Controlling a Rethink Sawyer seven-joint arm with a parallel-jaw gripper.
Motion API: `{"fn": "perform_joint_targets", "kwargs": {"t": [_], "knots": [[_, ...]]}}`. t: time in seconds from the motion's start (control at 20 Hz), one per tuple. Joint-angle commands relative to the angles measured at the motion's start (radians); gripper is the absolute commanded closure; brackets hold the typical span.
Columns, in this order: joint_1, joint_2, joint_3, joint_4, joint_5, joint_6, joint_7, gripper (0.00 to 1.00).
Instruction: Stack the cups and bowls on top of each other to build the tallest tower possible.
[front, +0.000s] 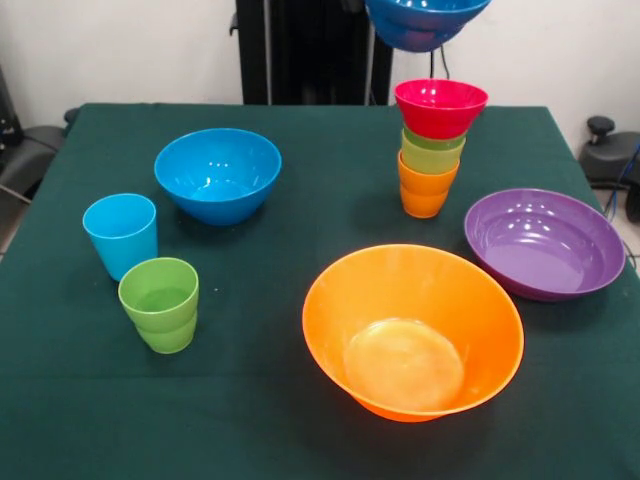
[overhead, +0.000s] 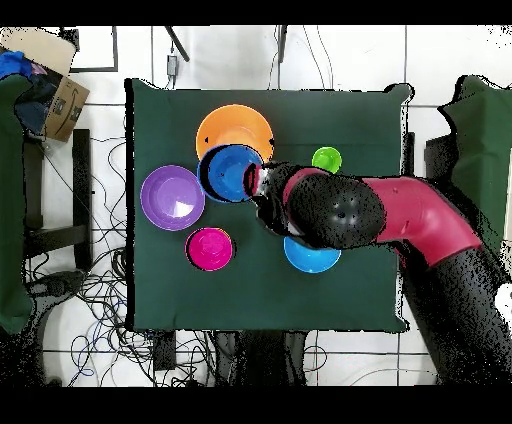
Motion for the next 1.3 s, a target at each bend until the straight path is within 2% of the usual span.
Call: {"fn": "perform_joint_targets", "kwargs": {"t": [0.05,0.2,0.55,1.3], "knots": [[0.011,-0.035,0.039,0.200,0.015,-0.033,0.046,1.00],[0.017,-0.059,0.026,0.236,0.010,-0.049,0.067,1.00],[0.029,-0.079,0.017,0.311,0.008,-0.169,0.117,1.00],[0.130,-0.035,-0.127,0.321,-0.048,-0.310,0.127,1.00]]}}
